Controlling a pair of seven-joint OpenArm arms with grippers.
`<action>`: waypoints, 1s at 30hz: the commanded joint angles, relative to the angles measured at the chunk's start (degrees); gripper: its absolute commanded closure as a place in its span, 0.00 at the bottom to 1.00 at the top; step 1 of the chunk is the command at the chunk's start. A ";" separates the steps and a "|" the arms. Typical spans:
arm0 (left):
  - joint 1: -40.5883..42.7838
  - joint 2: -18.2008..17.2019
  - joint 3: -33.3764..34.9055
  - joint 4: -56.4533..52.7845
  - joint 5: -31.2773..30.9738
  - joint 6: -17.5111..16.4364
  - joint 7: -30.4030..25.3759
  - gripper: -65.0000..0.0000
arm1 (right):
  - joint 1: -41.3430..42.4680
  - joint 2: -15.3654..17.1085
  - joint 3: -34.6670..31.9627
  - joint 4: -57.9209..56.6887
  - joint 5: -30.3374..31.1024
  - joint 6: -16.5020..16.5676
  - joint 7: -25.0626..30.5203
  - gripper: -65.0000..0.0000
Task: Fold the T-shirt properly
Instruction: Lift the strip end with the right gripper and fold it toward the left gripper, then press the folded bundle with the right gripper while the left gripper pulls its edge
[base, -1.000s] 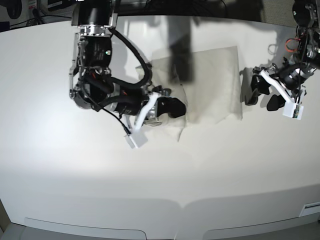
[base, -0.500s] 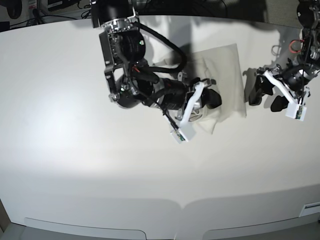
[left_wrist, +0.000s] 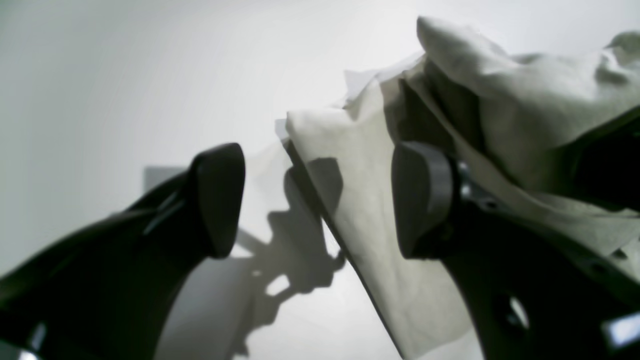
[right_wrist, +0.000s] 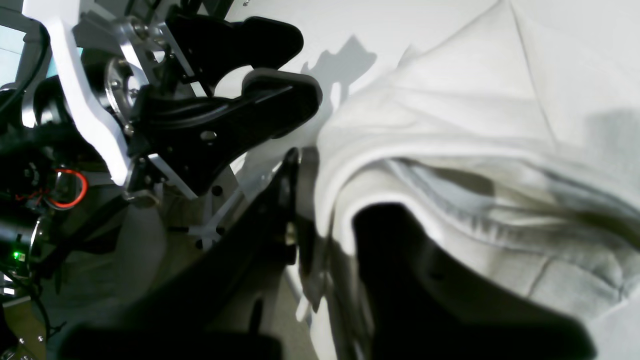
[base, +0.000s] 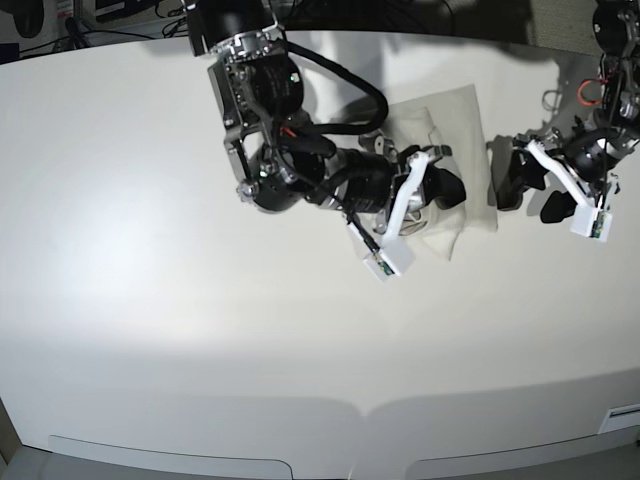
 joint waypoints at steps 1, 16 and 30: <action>-0.35 -0.81 -0.33 1.11 -0.66 -0.24 -1.33 0.31 | 0.94 -0.60 -0.09 1.01 2.10 0.50 1.53 0.85; -0.35 -0.79 -0.33 1.11 -1.68 -0.22 -1.29 0.31 | 2.47 -0.60 1.11 1.01 11.89 5.42 -1.33 0.56; 0.44 1.57 -0.33 1.11 -9.07 -0.24 0.39 0.92 | 7.50 3.82 9.64 0.98 -13.68 5.14 4.35 1.00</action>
